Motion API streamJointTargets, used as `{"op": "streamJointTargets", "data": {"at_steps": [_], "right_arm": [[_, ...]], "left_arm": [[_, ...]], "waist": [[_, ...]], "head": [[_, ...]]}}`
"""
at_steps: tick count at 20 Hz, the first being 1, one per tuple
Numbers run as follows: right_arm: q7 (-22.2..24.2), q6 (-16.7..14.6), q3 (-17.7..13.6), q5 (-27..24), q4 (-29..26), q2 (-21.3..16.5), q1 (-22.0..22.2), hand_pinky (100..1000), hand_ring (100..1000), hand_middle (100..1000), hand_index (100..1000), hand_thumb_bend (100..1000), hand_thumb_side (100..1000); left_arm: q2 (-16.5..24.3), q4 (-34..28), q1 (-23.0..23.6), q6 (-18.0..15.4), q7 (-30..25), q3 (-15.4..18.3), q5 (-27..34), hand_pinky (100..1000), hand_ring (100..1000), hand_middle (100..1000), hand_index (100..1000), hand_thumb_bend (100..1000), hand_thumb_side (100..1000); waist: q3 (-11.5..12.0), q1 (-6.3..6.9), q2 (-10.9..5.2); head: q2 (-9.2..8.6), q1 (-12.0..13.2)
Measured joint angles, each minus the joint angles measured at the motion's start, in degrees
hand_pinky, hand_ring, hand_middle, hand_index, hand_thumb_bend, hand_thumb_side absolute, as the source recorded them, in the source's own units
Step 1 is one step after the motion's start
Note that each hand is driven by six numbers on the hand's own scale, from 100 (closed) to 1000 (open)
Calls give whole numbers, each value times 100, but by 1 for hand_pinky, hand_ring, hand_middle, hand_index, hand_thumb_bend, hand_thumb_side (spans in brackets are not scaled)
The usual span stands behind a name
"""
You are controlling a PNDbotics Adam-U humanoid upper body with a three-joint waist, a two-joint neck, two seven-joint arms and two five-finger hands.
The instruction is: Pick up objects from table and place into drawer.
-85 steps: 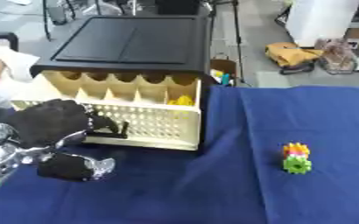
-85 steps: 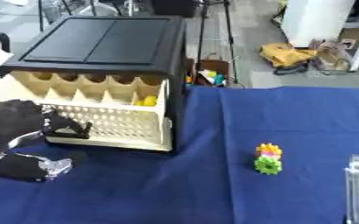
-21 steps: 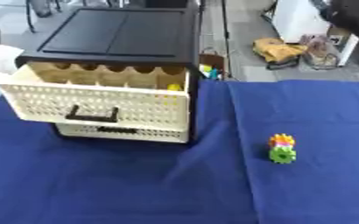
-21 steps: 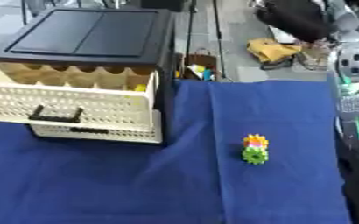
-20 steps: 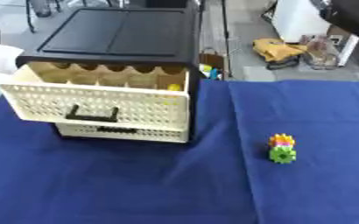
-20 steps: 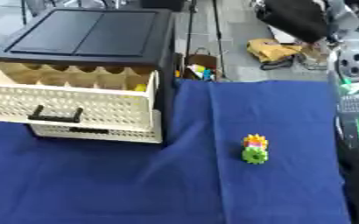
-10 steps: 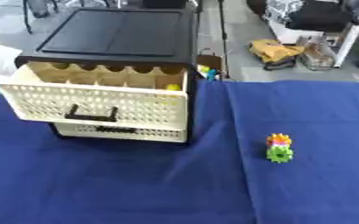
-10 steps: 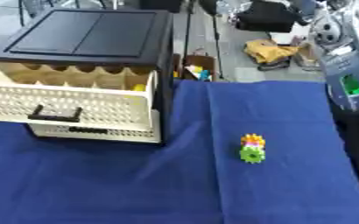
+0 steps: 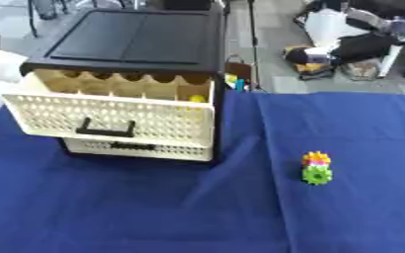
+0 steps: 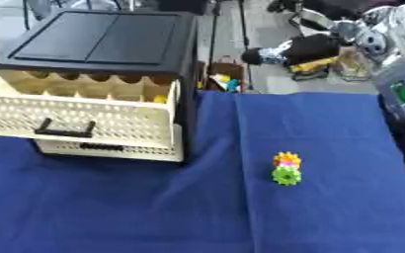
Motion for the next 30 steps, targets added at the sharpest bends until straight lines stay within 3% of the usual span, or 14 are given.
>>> {"op": "streamJointTargets", "data": {"at_steps": [3,9,19,30], "right_arm": [[351,77,1,-194,72,-68,-11,899,972,850,972,837,743],[893,356,17,-618,223,-253,-9,910,981,839,970,879,655],[1434,892,199,-1134,291,-583,253,920,988,826,966,890,595],[1559,1290,138,-1575,48,-668,787,930,986,769,958,914,559]], "left_arm": [[0,0,2,-1,-7,-1,-18,233,427,522,843,407,975],[1,0,45,13,-44,-32,-62,236,429,525,839,407,977],[5,0,79,35,-75,-43,-75,243,434,529,834,407,976],[5,0,77,39,-119,-70,-108,247,436,530,829,402,975]], "waist": [[-18,1,0],[-45,-11,-14],[-147,-71,-17],[-148,-73,-16]], "head": [[-1,8],[-1,29],[-8,98],[-61,47]]}}
